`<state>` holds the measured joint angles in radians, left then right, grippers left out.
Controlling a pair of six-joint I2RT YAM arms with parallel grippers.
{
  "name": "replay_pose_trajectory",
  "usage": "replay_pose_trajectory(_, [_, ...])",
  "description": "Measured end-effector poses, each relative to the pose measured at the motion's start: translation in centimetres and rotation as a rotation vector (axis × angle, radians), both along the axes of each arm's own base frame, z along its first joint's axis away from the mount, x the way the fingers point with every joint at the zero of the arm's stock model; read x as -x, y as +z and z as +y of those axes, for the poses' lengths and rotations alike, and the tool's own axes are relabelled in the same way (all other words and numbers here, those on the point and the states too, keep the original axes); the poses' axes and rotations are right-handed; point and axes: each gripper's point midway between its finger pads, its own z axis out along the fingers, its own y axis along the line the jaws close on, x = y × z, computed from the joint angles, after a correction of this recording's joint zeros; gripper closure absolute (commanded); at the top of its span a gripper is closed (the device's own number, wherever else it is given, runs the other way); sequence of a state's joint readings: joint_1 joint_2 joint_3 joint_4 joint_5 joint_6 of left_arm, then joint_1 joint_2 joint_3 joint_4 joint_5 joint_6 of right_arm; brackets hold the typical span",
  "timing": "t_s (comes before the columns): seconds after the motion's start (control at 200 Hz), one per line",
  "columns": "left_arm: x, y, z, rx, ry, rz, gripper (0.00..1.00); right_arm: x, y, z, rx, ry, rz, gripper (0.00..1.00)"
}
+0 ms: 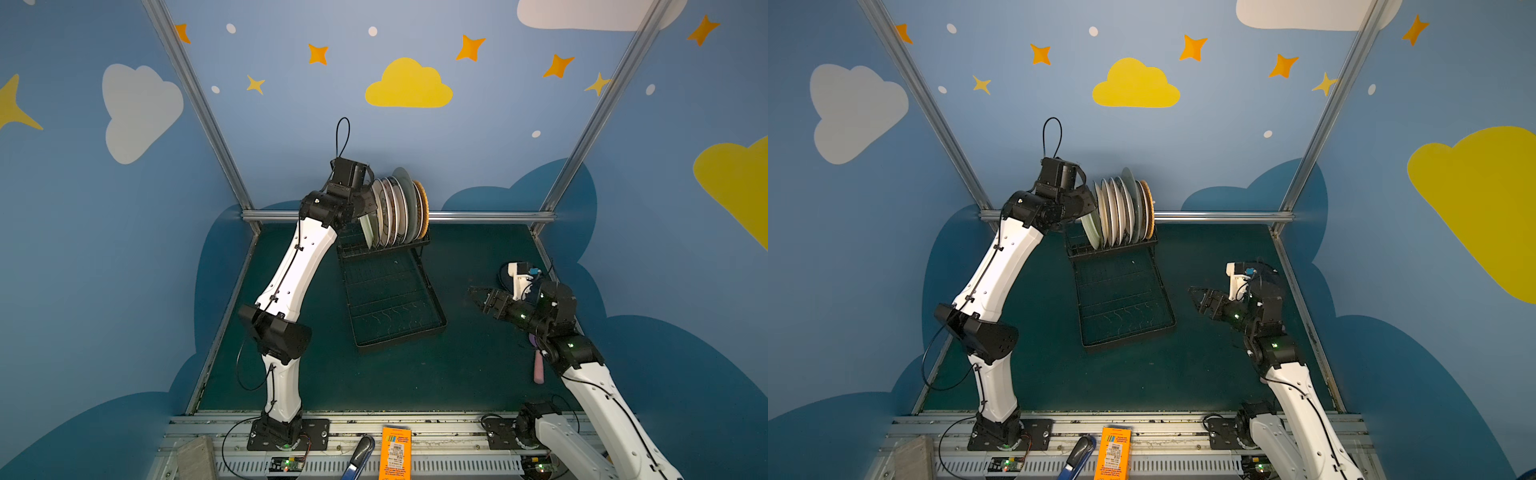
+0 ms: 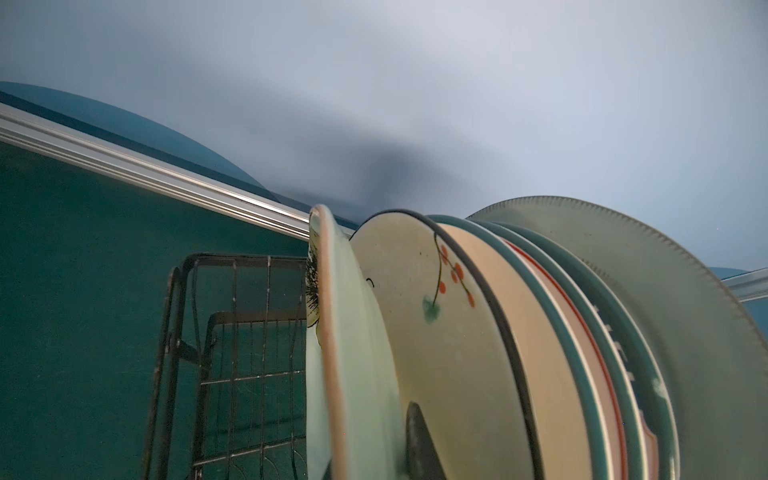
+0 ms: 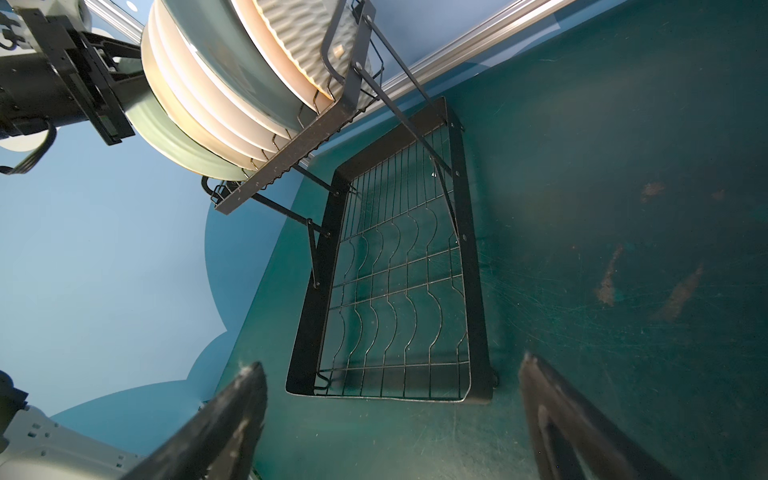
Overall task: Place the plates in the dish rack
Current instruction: 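Lower the sunflower plate into the rack slot beside the standing plates with left gripper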
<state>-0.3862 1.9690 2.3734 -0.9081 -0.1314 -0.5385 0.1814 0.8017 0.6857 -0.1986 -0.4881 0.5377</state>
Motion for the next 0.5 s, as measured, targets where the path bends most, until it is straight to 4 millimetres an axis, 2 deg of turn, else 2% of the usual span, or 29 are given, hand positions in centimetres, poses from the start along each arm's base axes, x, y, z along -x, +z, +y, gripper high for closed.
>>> replay_pose_trajectory(0.21, [-0.6,-0.5,0.0,-0.002,-0.003,0.012,0.85,0.0,0.0,0.0,0.000,0.000,0.000,0.07])
replay_pose_trajectory(0.315, [-0.9,-0.8,0.1,-0.002,-0.001,0.013,0.79,0.0,0.0,0.0,0.000,0.000,0.000,0.07])
replay_pose_trajectory(0.4, [-1.1,-0.2,0.3,0.003,0.003,-0.002,0.80,0.0,0.0,0.0,0.000,-0.001,0.000,0.07])
replay_pose_trajectory(0.501, [-1.4,0.9,0.6,0.017,0.009,-0.038,0.74,0.0,0.0,-0.1,0.000,-0.002,0.000,0.07])
